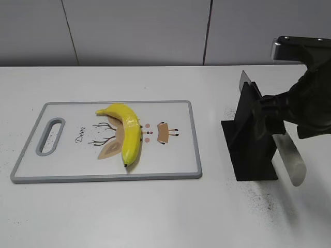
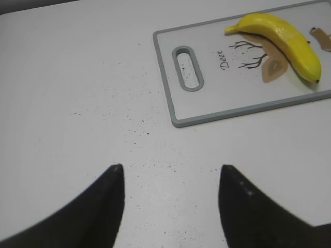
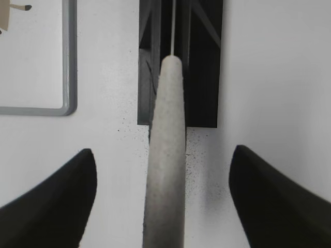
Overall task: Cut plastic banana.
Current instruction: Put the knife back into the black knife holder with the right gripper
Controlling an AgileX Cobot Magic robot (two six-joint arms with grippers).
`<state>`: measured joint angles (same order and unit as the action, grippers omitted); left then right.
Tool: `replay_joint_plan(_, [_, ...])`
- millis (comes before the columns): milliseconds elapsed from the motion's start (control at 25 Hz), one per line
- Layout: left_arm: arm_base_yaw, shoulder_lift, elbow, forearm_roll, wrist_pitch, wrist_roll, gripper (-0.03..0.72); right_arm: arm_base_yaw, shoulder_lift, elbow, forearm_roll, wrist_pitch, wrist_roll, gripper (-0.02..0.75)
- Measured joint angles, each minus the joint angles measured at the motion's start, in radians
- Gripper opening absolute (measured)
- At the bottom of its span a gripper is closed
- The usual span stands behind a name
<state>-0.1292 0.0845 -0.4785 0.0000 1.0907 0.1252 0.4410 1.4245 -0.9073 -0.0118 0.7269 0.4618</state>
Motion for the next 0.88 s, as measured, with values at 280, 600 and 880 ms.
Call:
replay_joint_plan(280, [0.0, 0.0, 0.0, 0.0, 0.0, 0.0, 0.553, 0.0, -0.169, -0.058, 0.0, 0.03, -0.126, 0.602])
replay_joint_plan(600, [0.0, 0.0, 0.0, 0.0, 0.0, 0.0, 0.553, 0.0, -0.538, 0.029, 0.021, 0.116, -0.325, 0.595])
replay_joint_plan(880, [0.0, 0.0, 0.0, 0.0, 0.0, 0.0, 0.553, 0.0, -0.9, 0.265, -0.003, 0.158, -0.391, 0.594])
